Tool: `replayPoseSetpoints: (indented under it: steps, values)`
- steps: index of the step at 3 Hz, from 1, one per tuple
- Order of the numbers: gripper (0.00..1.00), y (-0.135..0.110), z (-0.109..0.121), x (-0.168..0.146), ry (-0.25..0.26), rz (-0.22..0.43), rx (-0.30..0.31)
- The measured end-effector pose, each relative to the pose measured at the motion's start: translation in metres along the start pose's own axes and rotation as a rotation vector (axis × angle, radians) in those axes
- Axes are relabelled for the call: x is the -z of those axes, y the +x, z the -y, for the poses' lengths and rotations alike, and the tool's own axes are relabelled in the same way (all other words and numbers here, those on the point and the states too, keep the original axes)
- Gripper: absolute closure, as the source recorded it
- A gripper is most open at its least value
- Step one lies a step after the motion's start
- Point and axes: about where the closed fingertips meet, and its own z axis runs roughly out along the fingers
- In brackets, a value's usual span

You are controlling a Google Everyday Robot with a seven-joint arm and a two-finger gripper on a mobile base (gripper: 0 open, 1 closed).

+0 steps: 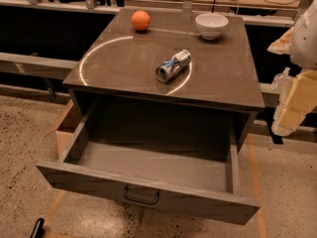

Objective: Close top drawer

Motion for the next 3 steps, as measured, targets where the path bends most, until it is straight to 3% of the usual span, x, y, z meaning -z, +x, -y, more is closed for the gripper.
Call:
replayPoseSetpoints:
  steps: [1,2,3]
  values:
    - [0.0,0.0,0.0,0.0,0.0,0.0,0.0]
    - [0.16,-0.001,0.001,0.002,0.01,0.003,0.001]
    - [0.47,0.003,-0.025,-0.013,-0.007,0.005,0.009]
